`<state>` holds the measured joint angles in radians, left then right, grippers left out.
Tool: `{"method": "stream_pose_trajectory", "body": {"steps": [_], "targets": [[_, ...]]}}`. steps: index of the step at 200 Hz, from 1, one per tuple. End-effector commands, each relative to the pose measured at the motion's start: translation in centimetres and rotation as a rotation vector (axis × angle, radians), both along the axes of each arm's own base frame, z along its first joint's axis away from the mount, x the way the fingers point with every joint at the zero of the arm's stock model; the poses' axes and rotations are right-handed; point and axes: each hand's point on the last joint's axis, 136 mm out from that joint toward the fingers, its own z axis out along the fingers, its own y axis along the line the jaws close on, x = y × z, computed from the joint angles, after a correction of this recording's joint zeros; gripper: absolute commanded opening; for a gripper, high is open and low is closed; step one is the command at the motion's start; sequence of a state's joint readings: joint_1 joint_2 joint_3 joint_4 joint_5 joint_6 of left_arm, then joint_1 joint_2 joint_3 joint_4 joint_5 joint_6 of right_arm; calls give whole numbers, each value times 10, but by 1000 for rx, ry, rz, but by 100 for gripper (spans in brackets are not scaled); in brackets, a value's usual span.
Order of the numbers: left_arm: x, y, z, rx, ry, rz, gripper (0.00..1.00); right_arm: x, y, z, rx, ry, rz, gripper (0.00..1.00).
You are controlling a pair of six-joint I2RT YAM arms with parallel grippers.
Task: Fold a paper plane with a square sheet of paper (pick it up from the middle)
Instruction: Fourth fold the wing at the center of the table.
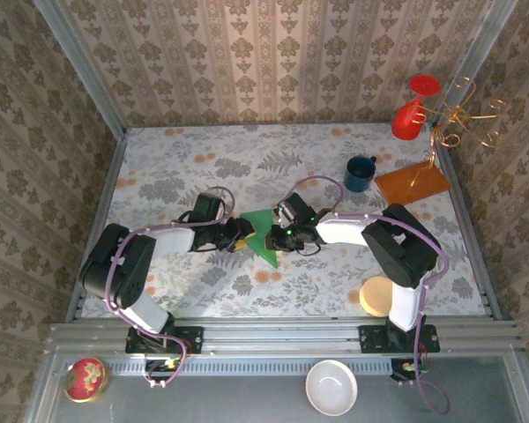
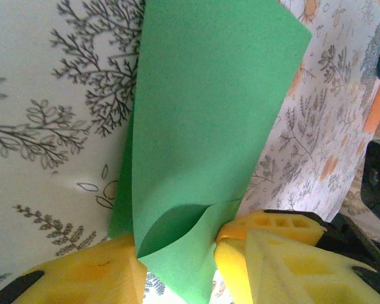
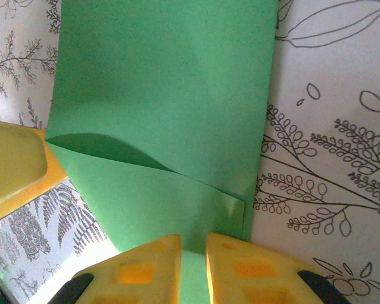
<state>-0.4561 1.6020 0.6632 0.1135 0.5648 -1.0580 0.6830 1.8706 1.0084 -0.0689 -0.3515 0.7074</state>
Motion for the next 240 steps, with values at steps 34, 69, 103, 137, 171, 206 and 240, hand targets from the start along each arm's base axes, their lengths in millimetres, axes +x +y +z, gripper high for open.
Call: {"method": "stream_pose_trajectory", "body": {"steps": [34, 69, 103, 137, 171, 206, 240], "targets": [[9, -2, 11, -40, -44, -60, 37, -6, -8, -15, -43, 50, -6, 20], [7, -4, 6, -54, -28, -102, 34, -6, -9, -16, -46, 49, -3, 20], [7, -9, 7, -69, -32, -145, 31, -6, -10, -16, -48, 48, -4, 20], [5, -9, 1, -61, -19, -170, 28, -6, -10, -15, -49, 45, -4, 20], [2, -9, -1, -64, -12, -185, 25, -6, -11, -15, -50, 43, -3, 20], [2, -9, 2, -66, -18, -190, 22, -4, -11, -13, -49, 33, 3, 20], [2, -8, 3, -64, -19, -189, 14, 2, -11, -2, -49, -16, 38, 21]]}}
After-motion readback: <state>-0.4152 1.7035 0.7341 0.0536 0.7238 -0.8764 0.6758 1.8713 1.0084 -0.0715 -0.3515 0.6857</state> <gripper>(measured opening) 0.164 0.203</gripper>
